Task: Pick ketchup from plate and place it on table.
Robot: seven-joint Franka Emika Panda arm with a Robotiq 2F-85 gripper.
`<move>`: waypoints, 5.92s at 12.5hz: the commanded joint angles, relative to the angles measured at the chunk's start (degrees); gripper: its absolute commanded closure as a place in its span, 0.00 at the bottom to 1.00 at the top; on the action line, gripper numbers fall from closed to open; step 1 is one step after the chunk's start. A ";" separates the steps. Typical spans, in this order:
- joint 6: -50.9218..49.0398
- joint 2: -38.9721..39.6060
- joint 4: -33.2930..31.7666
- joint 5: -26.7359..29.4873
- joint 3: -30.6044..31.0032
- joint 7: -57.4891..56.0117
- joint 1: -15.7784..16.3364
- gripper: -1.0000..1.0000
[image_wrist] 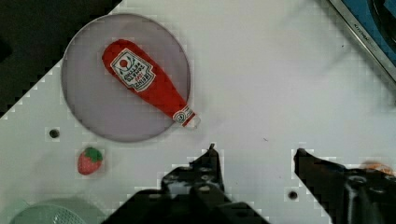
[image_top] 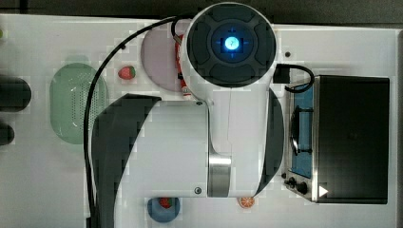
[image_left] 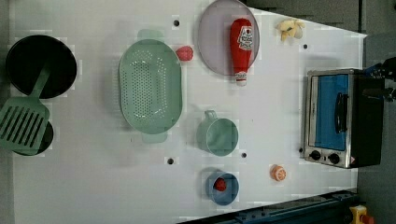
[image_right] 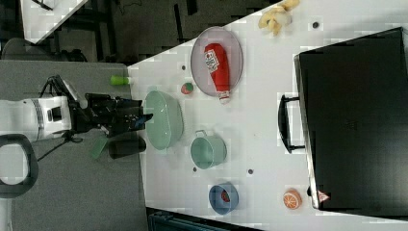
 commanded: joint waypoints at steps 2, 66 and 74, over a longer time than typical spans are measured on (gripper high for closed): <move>-3.68 -6.04 -6.71 1.82 2.57 0.12 -4.61 0.10; 29.78 8.75 -28.22 -1.07 0.91 -24.60 -4.09 0.39; 41.03 16.65 -29.45 -1.05 0.83 -24.60 -4.21 0.00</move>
